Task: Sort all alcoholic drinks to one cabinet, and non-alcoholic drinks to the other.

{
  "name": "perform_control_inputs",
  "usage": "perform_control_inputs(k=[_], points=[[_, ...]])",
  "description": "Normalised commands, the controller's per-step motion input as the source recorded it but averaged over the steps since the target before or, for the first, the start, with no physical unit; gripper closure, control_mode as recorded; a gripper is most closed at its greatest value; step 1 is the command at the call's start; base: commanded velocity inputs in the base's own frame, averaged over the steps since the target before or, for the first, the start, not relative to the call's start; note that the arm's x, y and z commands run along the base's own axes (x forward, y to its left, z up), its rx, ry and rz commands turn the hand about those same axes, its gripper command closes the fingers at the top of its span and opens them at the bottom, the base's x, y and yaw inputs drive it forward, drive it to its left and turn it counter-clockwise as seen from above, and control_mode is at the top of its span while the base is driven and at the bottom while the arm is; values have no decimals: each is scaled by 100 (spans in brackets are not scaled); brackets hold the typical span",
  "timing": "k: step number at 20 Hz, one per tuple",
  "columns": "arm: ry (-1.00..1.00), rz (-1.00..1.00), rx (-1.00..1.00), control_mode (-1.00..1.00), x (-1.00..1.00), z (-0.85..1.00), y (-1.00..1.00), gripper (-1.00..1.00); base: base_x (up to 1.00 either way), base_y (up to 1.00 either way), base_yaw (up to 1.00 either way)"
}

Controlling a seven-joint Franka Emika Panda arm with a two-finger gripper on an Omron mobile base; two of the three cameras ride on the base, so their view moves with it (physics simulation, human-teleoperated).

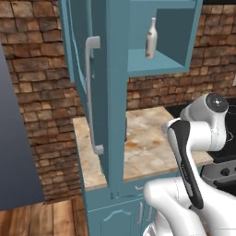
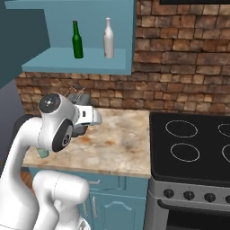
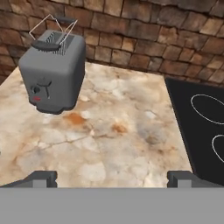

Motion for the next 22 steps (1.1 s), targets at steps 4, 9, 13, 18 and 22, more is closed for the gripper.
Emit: perform_control_inputs(k=[4,9,13,18,22], points=[[0,0,0,100,0,0,0,-100,14,4,1],[3,11,3,-100,-10,-29,21,-100,-1,2,1],[0,67,9,-100,1,-86,29,-100,0,0,0],[0,83,14,-100,12,-82,24,-100,0,0,0],[0,70,12,-100,28,-68,38,-100,0,0,0]])
